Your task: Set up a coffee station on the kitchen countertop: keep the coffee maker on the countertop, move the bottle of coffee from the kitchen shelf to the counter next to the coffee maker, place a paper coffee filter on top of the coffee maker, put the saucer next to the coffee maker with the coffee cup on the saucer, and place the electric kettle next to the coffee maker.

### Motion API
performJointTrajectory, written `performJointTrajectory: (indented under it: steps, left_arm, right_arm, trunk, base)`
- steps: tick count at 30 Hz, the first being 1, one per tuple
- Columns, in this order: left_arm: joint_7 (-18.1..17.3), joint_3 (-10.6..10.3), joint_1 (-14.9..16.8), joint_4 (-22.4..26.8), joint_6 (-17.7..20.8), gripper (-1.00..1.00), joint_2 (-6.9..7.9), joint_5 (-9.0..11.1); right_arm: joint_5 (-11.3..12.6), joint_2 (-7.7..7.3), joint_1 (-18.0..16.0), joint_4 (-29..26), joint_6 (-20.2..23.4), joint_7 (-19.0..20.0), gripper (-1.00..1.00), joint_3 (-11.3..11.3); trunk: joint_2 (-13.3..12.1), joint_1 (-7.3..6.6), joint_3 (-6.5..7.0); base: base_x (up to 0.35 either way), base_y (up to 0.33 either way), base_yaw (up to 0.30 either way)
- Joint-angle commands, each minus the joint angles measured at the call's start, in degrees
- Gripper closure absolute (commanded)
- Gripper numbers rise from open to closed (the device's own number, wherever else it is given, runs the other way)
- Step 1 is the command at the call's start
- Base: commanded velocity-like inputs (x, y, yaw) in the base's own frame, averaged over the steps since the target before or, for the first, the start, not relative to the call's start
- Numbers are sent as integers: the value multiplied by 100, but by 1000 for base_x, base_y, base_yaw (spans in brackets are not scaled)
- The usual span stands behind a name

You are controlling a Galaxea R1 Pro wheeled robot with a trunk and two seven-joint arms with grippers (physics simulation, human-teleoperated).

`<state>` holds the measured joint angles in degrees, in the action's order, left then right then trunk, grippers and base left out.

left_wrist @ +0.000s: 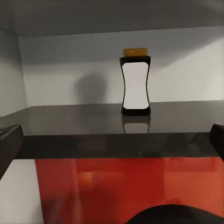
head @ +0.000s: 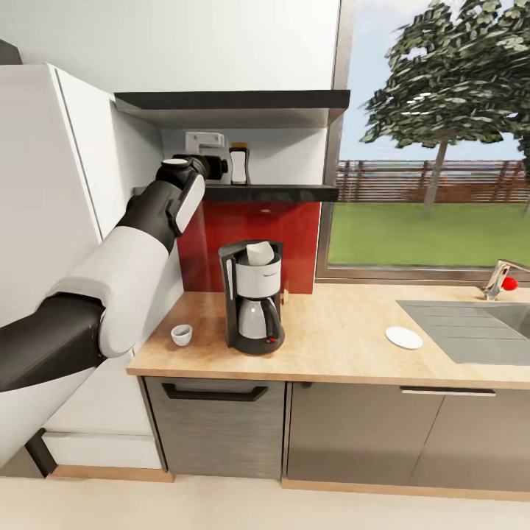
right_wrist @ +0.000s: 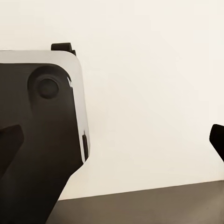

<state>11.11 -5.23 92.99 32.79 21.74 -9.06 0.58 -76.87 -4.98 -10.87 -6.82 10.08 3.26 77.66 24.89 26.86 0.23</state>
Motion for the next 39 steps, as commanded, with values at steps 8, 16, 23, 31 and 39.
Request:
performJointTrajectory:
  steps: [8,16,23,31,39]
  left_arm:
    - [11,-20,5,20,50,-100,-55,63]
    - [-1,-20,-22,25,50,-100,-69,83]
    - [-60,-58,93,37,157,-100,-68,83]
    - [-73,-48,767,-325,848,-100,-53,85]
    - [-83,-23,896,-504,861,-100,-76,85]
  right_arm:
    - [-48,-19,-3,-15,19,34,-100,39]
    - [-48,-12,-3,-13,20,34,-100,32]
    - [-51,-18,-3,-13,19,59,-100,31]
    - [-54,-20,-3,-15,18,66,-100,31]
    - [-53,-28,-3,-21,17,69,-100,38]
  trunk:
    - [3,2,-2]
    - [3,2,-2]
    - [3,2,-2]
    - [3,2,-2]
    - [3,2,-2]
  base:
    - [49,0,0]
    - [315,0,0]
    - [97,0,0]
    - [3,0,0]
    - [0,0,0]
